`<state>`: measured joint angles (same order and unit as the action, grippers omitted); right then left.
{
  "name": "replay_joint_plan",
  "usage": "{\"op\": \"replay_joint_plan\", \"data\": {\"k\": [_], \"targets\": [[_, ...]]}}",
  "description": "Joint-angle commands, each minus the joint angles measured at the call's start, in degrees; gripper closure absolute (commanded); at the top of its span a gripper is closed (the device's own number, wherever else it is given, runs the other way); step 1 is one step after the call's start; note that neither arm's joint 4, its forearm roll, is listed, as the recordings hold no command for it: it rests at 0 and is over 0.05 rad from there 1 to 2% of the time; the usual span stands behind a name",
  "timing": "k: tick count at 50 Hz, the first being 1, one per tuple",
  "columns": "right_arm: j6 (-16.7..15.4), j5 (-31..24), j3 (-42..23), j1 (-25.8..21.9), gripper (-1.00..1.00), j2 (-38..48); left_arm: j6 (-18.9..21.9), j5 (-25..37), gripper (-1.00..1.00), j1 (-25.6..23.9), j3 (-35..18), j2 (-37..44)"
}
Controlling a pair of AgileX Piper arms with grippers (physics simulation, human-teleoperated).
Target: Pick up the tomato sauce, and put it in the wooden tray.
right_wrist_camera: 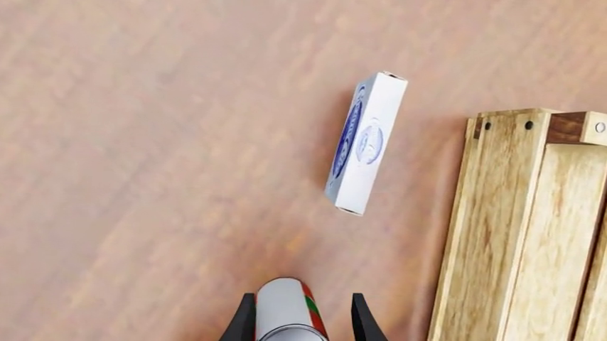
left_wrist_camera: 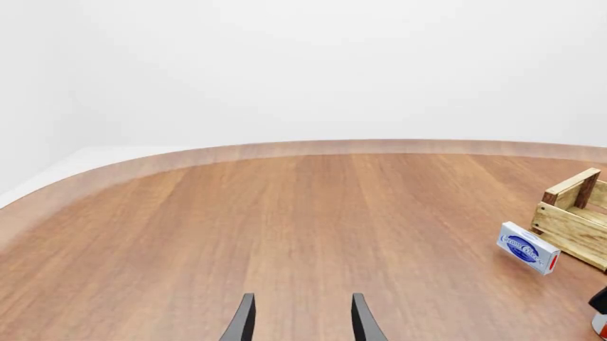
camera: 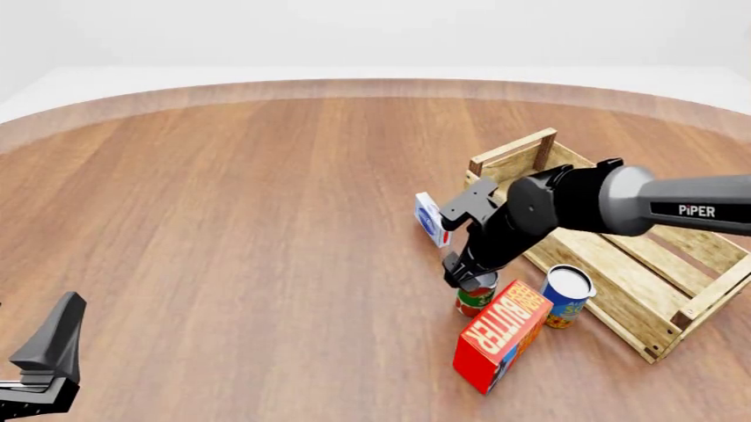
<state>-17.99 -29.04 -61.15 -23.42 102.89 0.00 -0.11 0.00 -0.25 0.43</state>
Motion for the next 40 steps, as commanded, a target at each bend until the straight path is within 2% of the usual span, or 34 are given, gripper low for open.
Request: {"op": "replay_joint_plan", "data": {"k": [1,9,27,28,29,31,35,40], "targets": [[1.76,2.39,1.70,-0.65,-1.00,2.03,0.00,0.00,-1.00,0.00,0.00,0.00],[3.32,3.61,2.47,-1.84,-1.00,3.00,0.00,0.00,-1.00,0.00,0.00,0.00],[1.92,6.01,3.06,0.55,-1.00,5.81,0.00,0.00,-1.00,0.00,0.00,0.00],[1.58,6.28,3.06,0.79,1.00,5.53,0.00,0.00,-1.00,0.00,0.00,0.00],[0.53,6.65,3.23,1.68,1.00,5.19,0.00,0.00,-1.00,0.00,0.00,0.00],[1.60,5.82,2.96,0.58,1.00,4.65,0.00,0.00,-1.00,0.00,0.00,0.00],[1.18,5.97,2.83,0.76,1.00,4.22,0.00,0.00,-1.00,0.00,0.00,0.00],[3.16,5.35,1.09,0.00,1.00,1.83,0.00,0.00,-1.00,0.00,0.00,0.00]]}}
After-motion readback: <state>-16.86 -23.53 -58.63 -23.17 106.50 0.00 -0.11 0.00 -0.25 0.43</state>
